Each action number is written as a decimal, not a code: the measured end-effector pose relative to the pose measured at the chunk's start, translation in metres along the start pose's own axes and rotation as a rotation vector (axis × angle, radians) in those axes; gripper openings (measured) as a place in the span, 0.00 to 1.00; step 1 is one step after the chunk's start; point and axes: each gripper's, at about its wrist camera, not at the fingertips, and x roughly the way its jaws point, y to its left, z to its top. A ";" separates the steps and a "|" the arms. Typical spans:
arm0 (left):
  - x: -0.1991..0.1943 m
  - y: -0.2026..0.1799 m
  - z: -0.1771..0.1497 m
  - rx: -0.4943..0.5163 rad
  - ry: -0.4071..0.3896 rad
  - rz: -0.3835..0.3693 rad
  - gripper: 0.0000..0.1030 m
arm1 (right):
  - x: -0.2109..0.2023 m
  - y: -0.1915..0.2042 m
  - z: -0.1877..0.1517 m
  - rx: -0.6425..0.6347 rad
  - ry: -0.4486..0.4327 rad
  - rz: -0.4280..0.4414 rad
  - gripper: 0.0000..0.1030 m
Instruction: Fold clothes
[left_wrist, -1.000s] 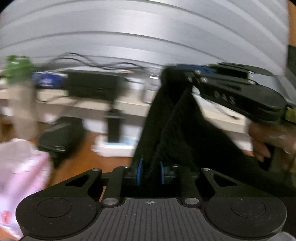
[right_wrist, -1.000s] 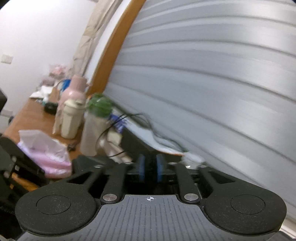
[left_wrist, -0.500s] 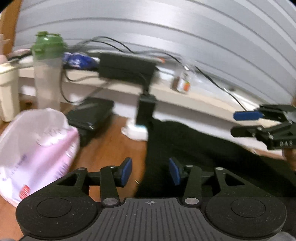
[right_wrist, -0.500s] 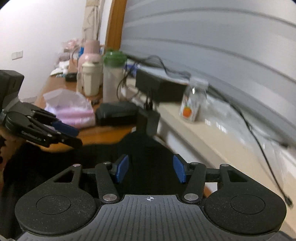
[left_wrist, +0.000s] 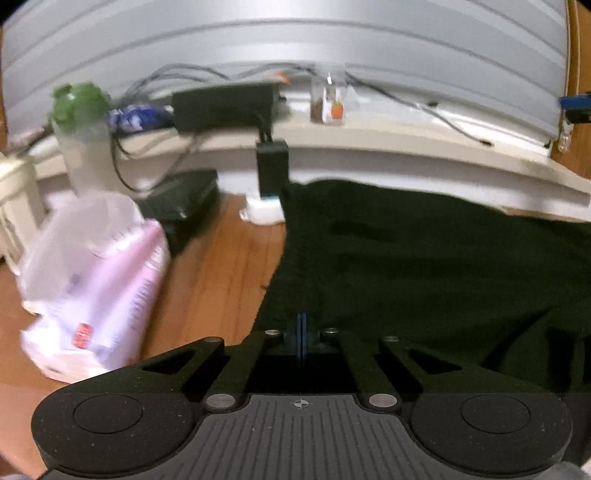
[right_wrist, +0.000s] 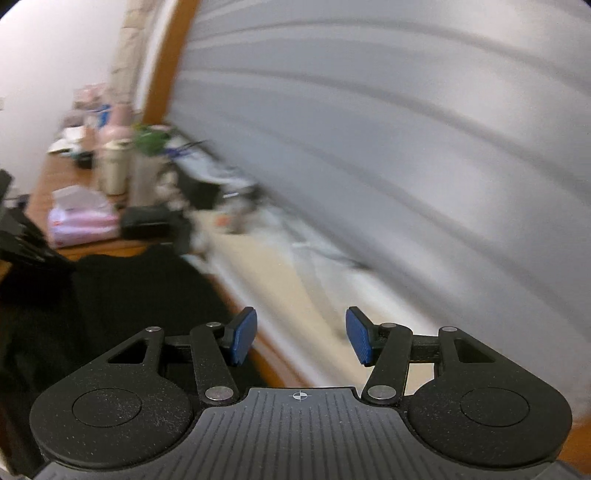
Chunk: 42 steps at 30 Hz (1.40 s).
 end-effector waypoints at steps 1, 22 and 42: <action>-0.004 0.004 0.000 -0.012 -0.004 0.015 0.00 | -0.020 -0.014 -0.001 0.003 -0.003 -0.035 0.52; 0.077 -0.134 0.054 0.040 -0.069 -0.228 0.18 | -0.136 -0.090 -0.290 0.377 0.189 -0.183 0.56; 0.179 -0.229 0.057 0.162 0.006 -0.345 0.36 | -0.140 -0.152 -0.357 0.615 0.190 -0.207 0.62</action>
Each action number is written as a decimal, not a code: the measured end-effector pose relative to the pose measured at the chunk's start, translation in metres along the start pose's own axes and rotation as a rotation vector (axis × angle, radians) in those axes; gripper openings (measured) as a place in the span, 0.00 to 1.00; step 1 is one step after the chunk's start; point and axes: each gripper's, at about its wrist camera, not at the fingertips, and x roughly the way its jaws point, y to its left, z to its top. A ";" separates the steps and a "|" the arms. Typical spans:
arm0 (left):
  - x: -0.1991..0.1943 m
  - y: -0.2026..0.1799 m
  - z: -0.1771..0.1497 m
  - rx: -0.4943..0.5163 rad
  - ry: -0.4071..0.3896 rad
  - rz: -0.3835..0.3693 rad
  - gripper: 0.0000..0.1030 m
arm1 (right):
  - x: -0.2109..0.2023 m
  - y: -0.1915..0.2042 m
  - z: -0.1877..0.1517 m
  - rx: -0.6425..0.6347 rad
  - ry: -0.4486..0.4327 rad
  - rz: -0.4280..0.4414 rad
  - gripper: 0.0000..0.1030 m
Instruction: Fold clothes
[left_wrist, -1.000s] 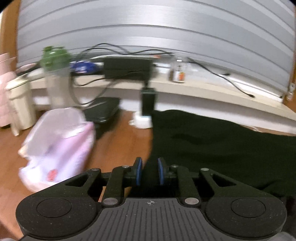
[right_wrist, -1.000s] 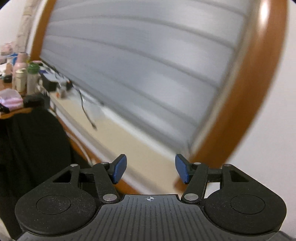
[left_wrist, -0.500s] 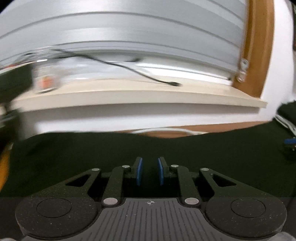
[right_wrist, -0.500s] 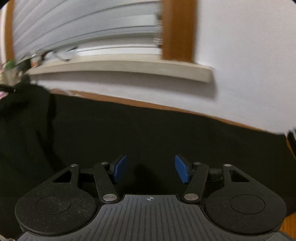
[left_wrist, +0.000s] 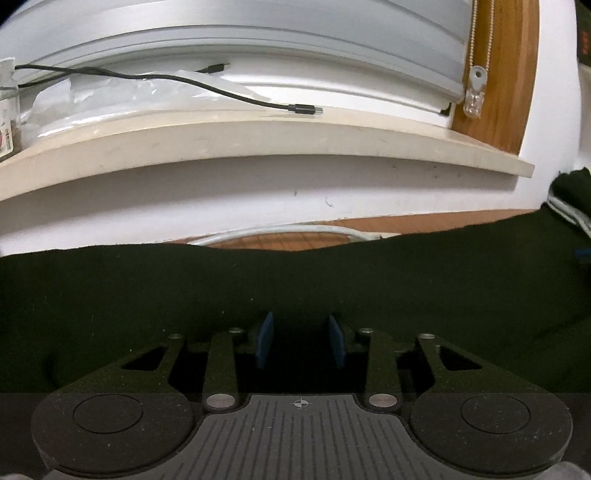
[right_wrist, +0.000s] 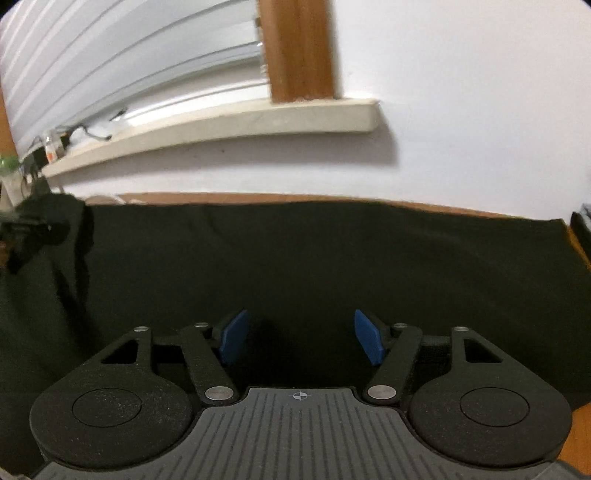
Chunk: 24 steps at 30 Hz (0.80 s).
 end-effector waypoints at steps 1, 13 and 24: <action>0.001 0.000 0.001 -0.002 -0.001 0.002 0.36 | -0.005 -0.007 0.007 -0.005 -0.017 -0.024 0.62; -0.005 0.004 0.003 -0.027 -0.008 0.031 0.47 | 0.056 -0.187 0.062 0.159 -0.021 -0.409 0.65; -0.003 0.003 0.003 -0.021 -0.005 0.048 0.47 | 0.066 -0.207 0.054 0.120 -0.032 -0.304 0.01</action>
